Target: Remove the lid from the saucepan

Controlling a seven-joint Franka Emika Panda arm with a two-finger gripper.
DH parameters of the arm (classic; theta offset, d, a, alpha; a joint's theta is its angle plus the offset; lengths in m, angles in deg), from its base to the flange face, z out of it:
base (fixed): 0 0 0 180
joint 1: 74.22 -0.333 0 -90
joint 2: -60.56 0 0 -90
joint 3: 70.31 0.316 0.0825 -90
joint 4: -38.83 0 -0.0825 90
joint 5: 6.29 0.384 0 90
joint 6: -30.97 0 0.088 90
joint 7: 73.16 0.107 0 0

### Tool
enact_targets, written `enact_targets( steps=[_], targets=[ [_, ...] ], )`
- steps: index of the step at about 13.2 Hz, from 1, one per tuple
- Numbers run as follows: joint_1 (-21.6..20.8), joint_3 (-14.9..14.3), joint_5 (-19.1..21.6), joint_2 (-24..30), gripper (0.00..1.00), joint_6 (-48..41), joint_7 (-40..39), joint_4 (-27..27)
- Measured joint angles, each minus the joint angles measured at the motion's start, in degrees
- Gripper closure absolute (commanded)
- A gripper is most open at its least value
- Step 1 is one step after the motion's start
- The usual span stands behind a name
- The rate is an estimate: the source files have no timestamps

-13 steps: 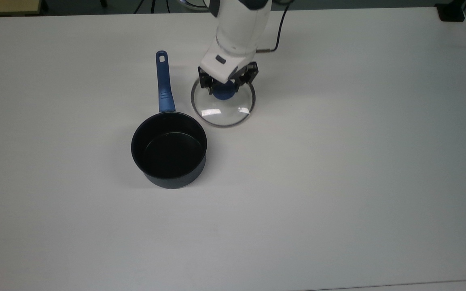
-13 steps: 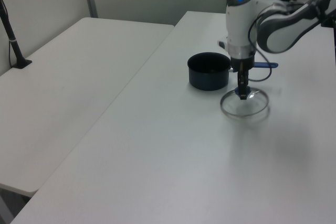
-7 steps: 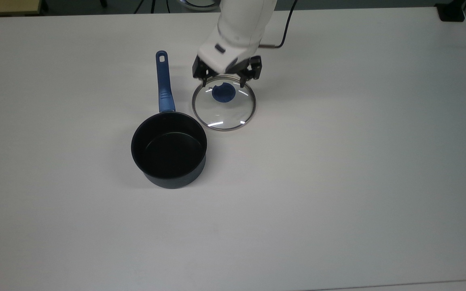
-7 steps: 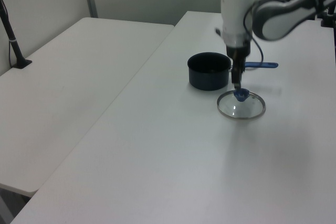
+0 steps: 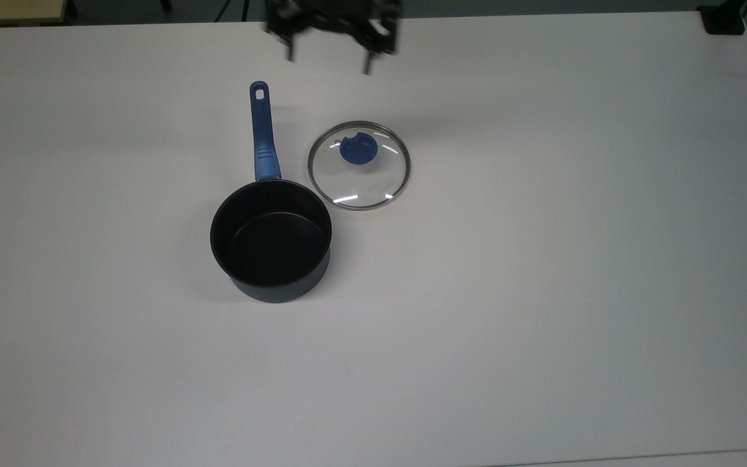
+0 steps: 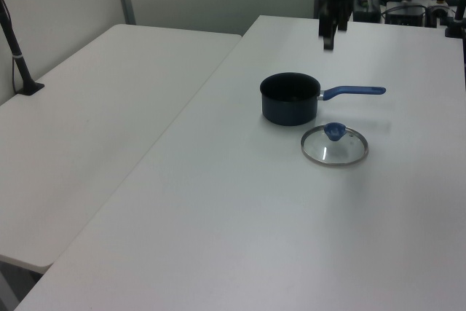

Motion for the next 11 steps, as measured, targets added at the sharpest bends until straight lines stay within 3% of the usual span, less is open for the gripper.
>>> enact_targets(
  steps=[2,3,7,11],
  targets=[
    [0.7,-5.2,2.6,0.7,0.0,0.9,-1.2,-0.9],
    [0.8,-6.5,2.6,0.7,0.0,2.5,-2.9,-0.9],
    [0.8,-8.3,2.6,0.5,0.0,4.1,-12.1,-0.9],
    [0.8,-8.5,2.6,0.5,0.0,4.1,-13.1,-0.9]
  ],
)
